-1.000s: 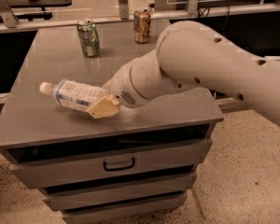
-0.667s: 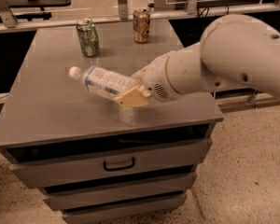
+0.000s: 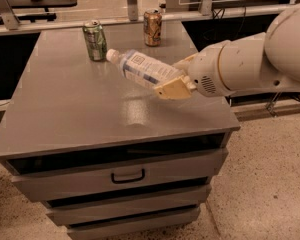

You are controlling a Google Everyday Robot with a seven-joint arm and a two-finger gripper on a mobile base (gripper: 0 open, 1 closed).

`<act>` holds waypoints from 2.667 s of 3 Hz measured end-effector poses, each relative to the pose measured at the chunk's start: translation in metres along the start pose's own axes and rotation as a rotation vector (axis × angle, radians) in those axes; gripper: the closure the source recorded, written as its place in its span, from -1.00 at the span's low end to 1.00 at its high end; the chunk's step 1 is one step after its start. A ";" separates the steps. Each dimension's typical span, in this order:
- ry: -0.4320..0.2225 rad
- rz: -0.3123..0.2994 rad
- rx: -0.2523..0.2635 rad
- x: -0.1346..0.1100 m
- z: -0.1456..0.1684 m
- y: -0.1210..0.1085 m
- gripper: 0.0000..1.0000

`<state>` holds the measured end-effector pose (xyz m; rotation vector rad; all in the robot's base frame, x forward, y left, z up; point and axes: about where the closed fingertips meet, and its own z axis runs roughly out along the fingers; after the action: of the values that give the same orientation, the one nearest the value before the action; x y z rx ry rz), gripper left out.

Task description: Move blue plastic bottle near orange can

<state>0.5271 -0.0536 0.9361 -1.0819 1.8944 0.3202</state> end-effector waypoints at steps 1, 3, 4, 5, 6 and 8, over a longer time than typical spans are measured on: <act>-0.002 0.037 0.110 0.013 -0.003 -0.044 1.00; 0.004 0.130 0.380 0.041 -0.027 -0.179 1.00; 0.031 0.175 0.471 0.052 -0.022 -0.238 1.00; 0.055 0.217 0.500 0.060 0.009 -0.282 1.00; 0.061 0.255 0.467 0.061 0.076 -0.317 1.00; 0.043 0.255 0.397 0.041 0.131 -0.324 1.00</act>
Offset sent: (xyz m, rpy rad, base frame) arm 0.1332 -0.1837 0.0223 0.0115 -0.1630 -0.4506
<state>0.8501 -0.1877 0.8935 -0.5894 2.0283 0.0558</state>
